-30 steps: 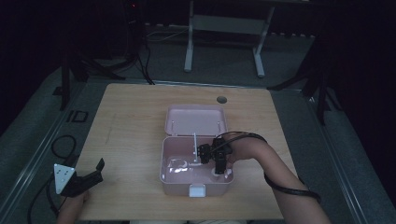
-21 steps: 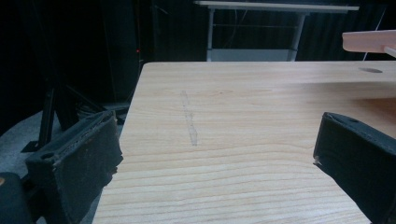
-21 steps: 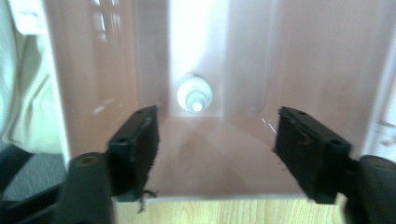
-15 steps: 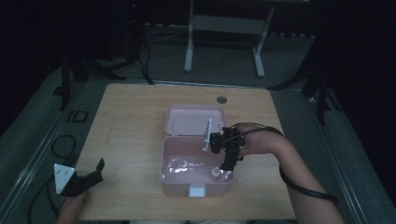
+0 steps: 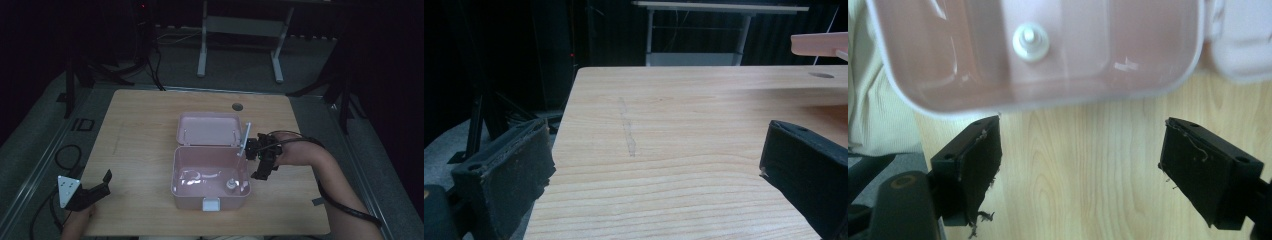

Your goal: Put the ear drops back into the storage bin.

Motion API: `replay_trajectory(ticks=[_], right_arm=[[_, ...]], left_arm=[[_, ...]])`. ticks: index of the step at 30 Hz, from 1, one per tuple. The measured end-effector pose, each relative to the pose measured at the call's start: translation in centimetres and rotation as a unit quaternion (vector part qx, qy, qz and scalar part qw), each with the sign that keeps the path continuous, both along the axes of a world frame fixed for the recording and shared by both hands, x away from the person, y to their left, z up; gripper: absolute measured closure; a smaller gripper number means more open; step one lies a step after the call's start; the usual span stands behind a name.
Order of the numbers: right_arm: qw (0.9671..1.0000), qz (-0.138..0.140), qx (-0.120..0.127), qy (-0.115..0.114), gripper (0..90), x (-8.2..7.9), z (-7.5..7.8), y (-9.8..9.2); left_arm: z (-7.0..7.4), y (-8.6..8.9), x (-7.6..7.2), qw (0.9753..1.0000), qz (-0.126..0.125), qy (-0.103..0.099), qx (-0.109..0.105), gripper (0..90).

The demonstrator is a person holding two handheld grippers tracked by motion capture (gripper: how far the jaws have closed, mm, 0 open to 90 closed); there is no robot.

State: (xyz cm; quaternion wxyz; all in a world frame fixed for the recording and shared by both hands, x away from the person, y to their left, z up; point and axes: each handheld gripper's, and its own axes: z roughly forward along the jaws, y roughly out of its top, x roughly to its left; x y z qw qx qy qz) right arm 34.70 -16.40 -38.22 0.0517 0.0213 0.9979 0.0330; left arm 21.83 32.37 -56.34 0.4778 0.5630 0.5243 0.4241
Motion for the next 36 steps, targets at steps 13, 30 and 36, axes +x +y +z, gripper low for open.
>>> replay_trajectory(ticks=[13, 30, 36], right_arm=[[0.9991, -0.043, 0.008, 0.004, 19.5, 0.4, -3.8, -3.9], [0.9918, -0.126, 0.014, 0.019, 19.3, 0.8, -9.6, -9.1], [0.9864, -0.16, 0.034, 0.012, 19.0, 0.7, -10.7, -10.6]], left_arm=[[0.0, 0.0, 0.0, 1.0, 0.0, 0.0, 0.0, 0.9], [0.0, 0.0, 0.0, 1.0, 0.0, -0.001, 0.001, 0.9], [0.0, 0.0, 0.0, 1.0, 0.0, 0.0, 0.001, 1.0]])
